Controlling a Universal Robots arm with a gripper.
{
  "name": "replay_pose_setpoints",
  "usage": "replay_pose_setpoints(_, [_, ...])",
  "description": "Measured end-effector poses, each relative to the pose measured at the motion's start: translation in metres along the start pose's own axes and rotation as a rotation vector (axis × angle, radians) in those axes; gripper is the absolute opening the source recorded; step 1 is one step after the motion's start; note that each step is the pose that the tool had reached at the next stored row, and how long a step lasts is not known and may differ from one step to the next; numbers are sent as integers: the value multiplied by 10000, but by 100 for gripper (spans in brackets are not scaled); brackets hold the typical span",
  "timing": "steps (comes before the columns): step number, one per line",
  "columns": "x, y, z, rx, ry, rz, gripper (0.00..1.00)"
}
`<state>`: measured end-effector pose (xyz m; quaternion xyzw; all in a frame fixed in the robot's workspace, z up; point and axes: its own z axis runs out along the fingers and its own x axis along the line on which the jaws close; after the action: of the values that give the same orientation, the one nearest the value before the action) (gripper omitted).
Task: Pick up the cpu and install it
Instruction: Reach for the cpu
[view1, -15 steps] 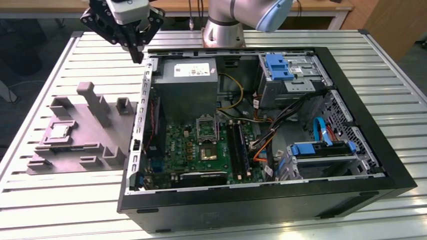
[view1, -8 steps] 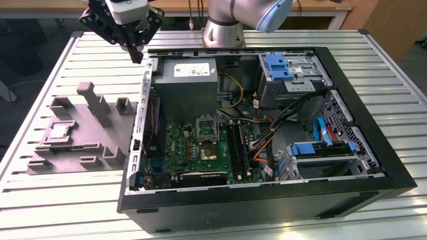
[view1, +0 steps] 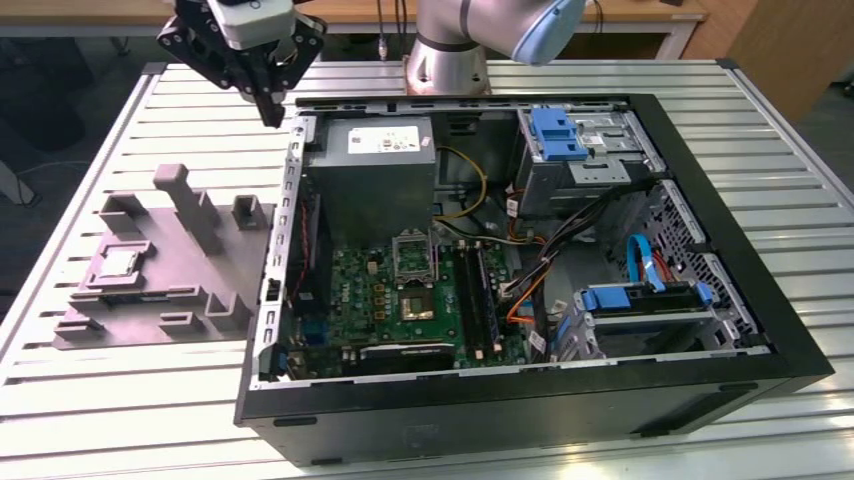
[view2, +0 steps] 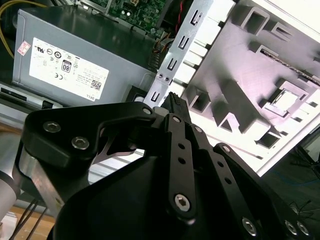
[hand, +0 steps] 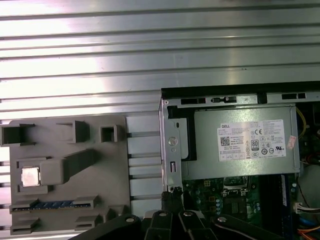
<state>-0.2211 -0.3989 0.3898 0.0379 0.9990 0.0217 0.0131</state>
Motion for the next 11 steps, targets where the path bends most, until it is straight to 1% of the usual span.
replay_pose_setpoints(11, [12,-1,2,0,0,-1,11])
